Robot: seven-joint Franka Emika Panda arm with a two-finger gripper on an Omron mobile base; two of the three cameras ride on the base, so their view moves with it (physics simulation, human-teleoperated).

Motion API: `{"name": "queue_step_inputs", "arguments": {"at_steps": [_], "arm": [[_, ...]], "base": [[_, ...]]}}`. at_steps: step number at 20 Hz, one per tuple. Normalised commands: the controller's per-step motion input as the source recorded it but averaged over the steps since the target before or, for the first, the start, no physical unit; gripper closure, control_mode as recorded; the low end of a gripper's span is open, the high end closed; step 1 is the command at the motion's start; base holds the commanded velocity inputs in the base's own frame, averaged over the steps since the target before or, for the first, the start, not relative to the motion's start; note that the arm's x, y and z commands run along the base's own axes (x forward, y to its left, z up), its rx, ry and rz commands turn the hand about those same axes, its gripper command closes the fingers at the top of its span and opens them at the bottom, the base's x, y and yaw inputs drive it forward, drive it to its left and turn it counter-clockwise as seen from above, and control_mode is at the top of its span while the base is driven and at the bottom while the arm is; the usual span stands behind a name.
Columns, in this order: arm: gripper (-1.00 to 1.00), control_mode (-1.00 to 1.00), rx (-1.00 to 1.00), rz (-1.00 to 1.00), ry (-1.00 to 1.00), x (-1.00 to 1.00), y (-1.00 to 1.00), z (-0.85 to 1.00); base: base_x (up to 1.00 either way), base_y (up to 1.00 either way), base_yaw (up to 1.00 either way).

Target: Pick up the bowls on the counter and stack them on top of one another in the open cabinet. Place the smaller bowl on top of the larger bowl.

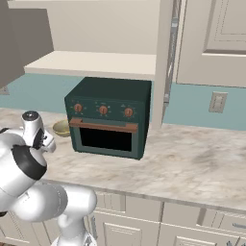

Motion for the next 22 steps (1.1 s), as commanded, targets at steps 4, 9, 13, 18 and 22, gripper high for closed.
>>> {"name": "queue_step_inputs", "arguments": {"at_steps": [4, 9, 13, 18, 22], "arm": [[-1.00, -1.00, 0.00, -0.01, -0.01, 0.06, 0.04, -0.12], [1.00, -1.00, 0.00, -0.01, -0.01, 0.05, 0.05, -0.12], [1.00, -1.00, 0.00, -0.01, -0.01, 0.02, 0.05, -0.10], [1.00, -1.00, 0.00, -0.01, 0.00, 0.01, 0.06, -0.08], [1.00, -1.00, 0.00, -0.01, 0.00, 0.00, 0.05, 0.04]], "base": [[0.00, 0.00, 0.00], [0.00, 0.00, 0.00], [0.00, 0.00, 0.00], [0.00, 0.00, 0.00], [0.00, 0.00, 0.00]]}}
